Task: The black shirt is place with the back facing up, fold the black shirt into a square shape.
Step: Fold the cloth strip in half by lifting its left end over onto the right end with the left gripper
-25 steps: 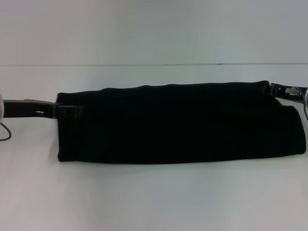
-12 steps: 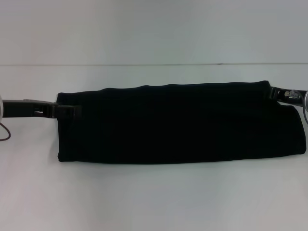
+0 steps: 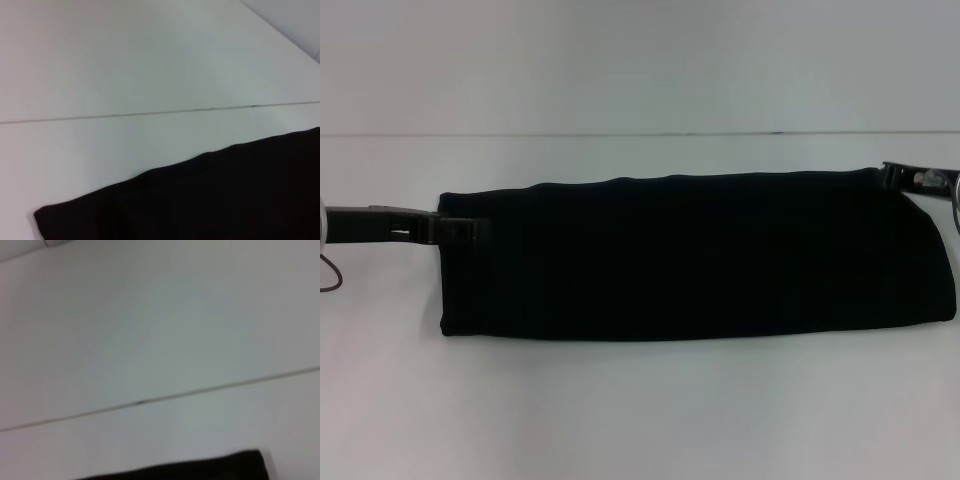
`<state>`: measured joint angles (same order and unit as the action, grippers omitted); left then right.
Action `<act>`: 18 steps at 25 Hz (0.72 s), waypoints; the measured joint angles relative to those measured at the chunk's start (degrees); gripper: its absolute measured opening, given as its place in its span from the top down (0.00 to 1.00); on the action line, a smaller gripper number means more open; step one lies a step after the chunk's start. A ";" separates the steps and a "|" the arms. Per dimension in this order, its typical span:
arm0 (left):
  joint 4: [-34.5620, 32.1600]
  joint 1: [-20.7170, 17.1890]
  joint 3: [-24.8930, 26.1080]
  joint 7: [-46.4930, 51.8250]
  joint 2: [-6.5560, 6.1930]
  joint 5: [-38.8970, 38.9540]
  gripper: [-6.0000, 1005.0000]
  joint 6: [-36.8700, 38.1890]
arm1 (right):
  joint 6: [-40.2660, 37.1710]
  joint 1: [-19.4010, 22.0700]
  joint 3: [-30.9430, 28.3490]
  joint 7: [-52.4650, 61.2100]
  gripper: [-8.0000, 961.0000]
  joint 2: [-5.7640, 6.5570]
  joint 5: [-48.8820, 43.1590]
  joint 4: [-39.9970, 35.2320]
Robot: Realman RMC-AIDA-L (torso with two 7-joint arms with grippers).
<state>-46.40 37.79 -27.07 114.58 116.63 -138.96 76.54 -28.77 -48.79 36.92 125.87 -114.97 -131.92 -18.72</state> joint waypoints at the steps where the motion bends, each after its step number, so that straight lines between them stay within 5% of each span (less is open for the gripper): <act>1: 0.00 0.00 0.00 0.01 0.00 0.00 0.27 -0.03 | -0.02 -0.08 -0.01 -0.05 0.97 0.01 0.00 -0.38; 18: 0.53 0.27 -0.17 0.03 -0.09 0.09 0.27 -0.87 | 4.22 -2.86 0.78 -2.54 0.97 -0.86 -0.23 -0.18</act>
<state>-45.88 38.06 -27.24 114.61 116.54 -138.86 75.67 -24.55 -51.65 37.70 123.33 -115.83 -132.15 -18.90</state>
